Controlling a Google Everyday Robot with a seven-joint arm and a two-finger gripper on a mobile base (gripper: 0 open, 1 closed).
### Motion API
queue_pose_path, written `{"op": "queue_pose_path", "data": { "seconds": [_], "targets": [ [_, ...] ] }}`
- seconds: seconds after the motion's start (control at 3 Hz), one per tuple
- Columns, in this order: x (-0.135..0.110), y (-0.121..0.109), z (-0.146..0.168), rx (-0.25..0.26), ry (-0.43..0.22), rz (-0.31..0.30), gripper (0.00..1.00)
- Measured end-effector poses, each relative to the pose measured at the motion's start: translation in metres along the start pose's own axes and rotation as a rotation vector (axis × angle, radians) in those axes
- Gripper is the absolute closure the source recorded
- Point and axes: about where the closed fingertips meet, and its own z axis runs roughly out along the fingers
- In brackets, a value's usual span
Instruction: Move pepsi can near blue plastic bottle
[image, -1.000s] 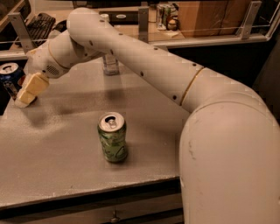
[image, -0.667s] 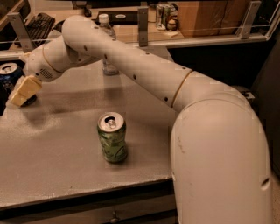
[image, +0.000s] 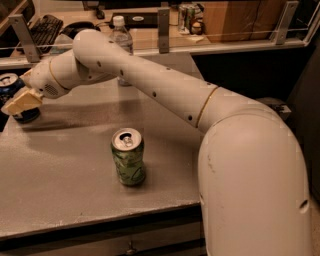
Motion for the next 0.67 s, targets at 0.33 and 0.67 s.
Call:
{"op": "queue_pose_path", "data": {
  "seconds": [0.33,0.67],
  "targets": [
    [0.000,-0.007,-0.016,0.041,-0.017,0.007,0.63],
    [-0.007,-0.009,-0.054,0.096,-0.015,-0.008,0.87]
  ]
}}
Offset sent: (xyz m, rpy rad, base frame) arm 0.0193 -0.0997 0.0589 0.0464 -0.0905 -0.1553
